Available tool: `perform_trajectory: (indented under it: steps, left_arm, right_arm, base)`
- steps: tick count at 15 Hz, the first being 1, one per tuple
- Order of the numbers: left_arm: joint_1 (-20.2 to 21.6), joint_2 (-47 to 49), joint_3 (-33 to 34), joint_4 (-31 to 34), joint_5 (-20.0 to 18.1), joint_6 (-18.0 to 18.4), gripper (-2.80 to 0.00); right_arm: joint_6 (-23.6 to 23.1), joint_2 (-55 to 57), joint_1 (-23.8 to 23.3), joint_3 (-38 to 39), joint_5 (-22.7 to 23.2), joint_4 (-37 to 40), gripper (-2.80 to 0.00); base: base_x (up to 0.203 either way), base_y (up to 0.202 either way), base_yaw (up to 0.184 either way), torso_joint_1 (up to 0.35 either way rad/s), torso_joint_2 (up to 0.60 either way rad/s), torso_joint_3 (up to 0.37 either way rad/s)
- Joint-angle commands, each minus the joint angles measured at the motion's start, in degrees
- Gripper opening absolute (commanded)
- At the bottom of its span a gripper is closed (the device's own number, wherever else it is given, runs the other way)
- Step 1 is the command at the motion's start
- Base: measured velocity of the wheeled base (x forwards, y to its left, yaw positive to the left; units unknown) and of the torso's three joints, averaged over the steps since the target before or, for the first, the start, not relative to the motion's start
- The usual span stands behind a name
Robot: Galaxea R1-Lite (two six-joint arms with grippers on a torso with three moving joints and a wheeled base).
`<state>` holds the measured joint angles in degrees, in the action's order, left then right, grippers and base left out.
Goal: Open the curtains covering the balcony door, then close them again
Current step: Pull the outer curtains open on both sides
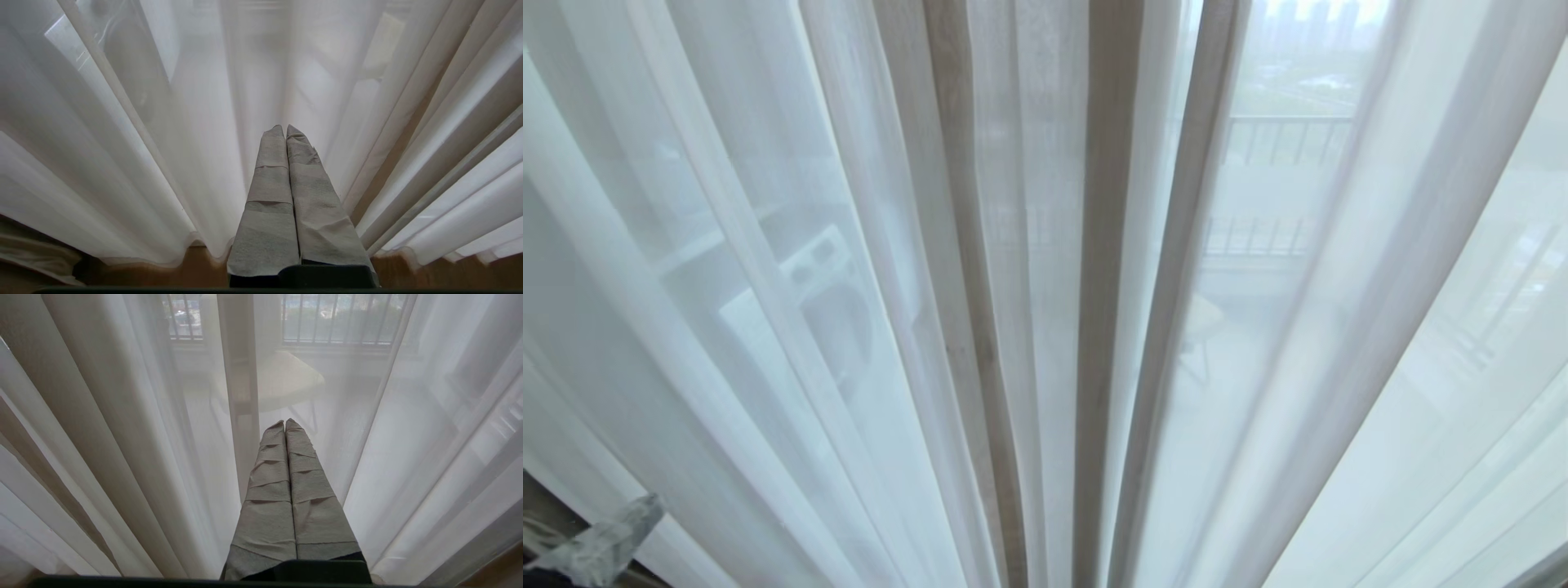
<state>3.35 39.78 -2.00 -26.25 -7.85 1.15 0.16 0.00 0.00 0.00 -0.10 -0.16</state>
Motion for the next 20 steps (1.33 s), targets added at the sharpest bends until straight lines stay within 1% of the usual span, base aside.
perform_trajectory:
  steps: [1, 4, 5, 6, 7, 8, 10, 13, 20]
  left_arm:
    - [-0.1, -8.9, 2.0, 4.1, 0.2, 0.1, -2.8]
    - [0.2, -17.4, 2.0, 13.5, 0.6, 0.0, -2.8]
    - [0.2, -20.2, 2.0, 15.5, 2.0, -0.1, -2.8]
    - [0.1, -23.0, 2.0, 17.7, 4.2, -0.2, -2.8]
    - [-0.3, -25.4, 2.0, 21.8, 6.4, 0.0, -2.8]
    - [-1.3, -27.7, 2.0, 23.5, 7.2, -0.1, -2.8]
    - [-2.4, -31.8, 2.0, 24.2, 7.9, -0.3, -2.8]
    - [-2.7, -38.8, 2.0, 24.4, 8.2, -0.4, -2.8]
    - [-2.8, -39.7, 2.0, 24.5, 8.0, 0.1, -2.8]
  right_arm:
    - [0.0, 0.0, 0.0, 0.0, 0.0, 0.0, -2.8]
    - [0.0, 0.0, 0.0, 0.0, 0.0, 0.0, -2.8]
    - [0.0, 0.0, 0.0, 0.0, 0.0, 0.0, -2.8]
    - [0.0, 0.0, 0.0, 0.0, 0.0, 0.0, -2.8]
    - [0.0, 0.0, 0.0, 0.0, 0.0, 0.0, -2.8]
    - [0.0, 0.0, 0.0, 0.0, 0.0, 0.0, -2.8]
    - [0.0, 0.0, 0.0, 0.0, 0.0, 0.0, -2.8]
    - [0.0, 0.0, 0.0, 0.0, 0.0, 0.0, -2.8]
    - [0.0, 0.0, 0.0, 0.0, 0.0, 0.0, -2.8]
  base:
    - [0.0, 0.0, 0.0, 0.0, 0.0, 0.0]
    - [0.0, 0.0, 0.0, 0.0, 0.0, 0.0]
    - [0.0, 0.0, 0.0, 0.0, 0.0, 0.0]
    - [0.0, 0.0, 0.0, 0.0, 0.0, 0.0]
    - [0.0, 0.0, 0.0, 0.0, 0.0, 0.0]
    - [0.0, 0.0, 0.0, 0.0, 0.0, 0.0]
    - [0.0, 0.0, 0.0, 0.0, 0.0, 0.0]
    - [0.0, 0.0, 0.0, 0.0, 0.0, 0.0]
    - [0.0, 0.0, 0.0, 0.0, 0.0, 0.0]
